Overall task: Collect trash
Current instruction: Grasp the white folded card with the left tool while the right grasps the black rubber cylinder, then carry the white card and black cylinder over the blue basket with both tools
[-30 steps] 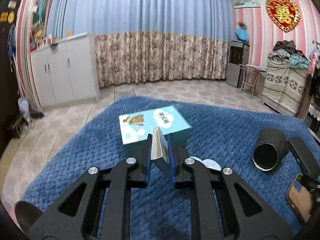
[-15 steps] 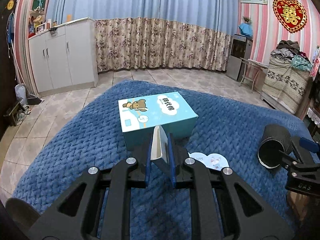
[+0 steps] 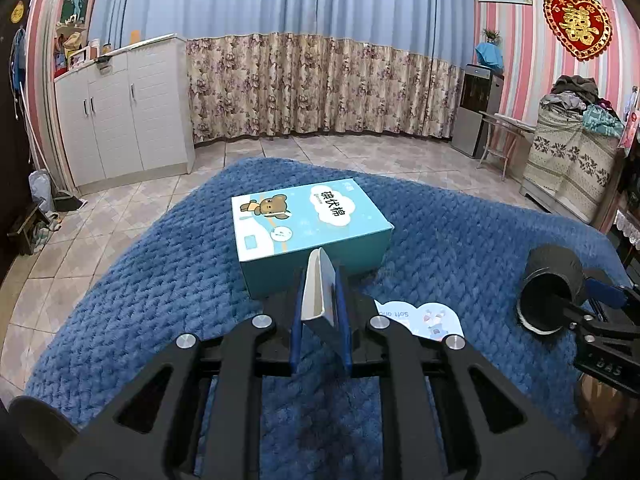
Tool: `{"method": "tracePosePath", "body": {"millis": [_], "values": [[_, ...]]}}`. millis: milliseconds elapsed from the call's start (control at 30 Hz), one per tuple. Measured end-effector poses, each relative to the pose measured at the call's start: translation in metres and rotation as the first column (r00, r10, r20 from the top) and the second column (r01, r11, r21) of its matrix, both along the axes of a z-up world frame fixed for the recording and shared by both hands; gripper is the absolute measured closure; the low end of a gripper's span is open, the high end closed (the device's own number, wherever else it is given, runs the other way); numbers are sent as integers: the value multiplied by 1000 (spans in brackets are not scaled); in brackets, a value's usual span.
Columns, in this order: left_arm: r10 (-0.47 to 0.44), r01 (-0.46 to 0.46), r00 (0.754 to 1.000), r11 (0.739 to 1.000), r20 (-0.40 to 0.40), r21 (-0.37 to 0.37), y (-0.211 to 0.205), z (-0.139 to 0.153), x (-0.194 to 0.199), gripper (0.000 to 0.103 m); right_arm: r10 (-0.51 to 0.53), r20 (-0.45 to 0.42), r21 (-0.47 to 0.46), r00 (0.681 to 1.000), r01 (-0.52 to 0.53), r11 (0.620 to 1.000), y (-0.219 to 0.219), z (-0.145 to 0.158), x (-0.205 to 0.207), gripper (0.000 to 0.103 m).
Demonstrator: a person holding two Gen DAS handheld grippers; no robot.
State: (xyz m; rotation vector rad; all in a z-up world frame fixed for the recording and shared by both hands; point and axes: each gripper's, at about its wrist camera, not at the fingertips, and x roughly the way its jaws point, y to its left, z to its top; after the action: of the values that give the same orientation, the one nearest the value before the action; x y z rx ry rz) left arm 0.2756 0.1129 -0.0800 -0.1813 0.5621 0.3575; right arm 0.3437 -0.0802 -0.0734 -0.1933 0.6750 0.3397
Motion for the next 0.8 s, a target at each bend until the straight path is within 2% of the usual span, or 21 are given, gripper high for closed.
{"method": "tracePosePath", "body": {"millis": [133,267,400,500,600,667,800], "values": [[0,0,1000,1000,-2,-10,1,-2,2,89,-45,58,30,997,43,999,-21,22,-24,32],[-22,23,1000,999,17,-32,0,0,1,90,-121,125,45,985,117,992,-60,52,-65,32],[-65,66,996,998,59,-19,-14,17,-7,94,-242,165,68,956,234,970,-115,75,-113,32],[-123,124,987,992,103,-4,-31,35,-19,95,-365,191,78,911,356,931,-162,85,-149,32],[-195,195,972,981,132,11,-59,56,-31,95,-495,195,111,847,482,869,-210,88,-184,32],[-251,252,956,968,149,12,-78,68,-38,95,-577,195,139,793,560,817,-243,90,-203,32],[-360,366,917,931,175,-1,-125,91,-52,95,-676,182,193,714,648,736,-297,86,-225,32]]}}
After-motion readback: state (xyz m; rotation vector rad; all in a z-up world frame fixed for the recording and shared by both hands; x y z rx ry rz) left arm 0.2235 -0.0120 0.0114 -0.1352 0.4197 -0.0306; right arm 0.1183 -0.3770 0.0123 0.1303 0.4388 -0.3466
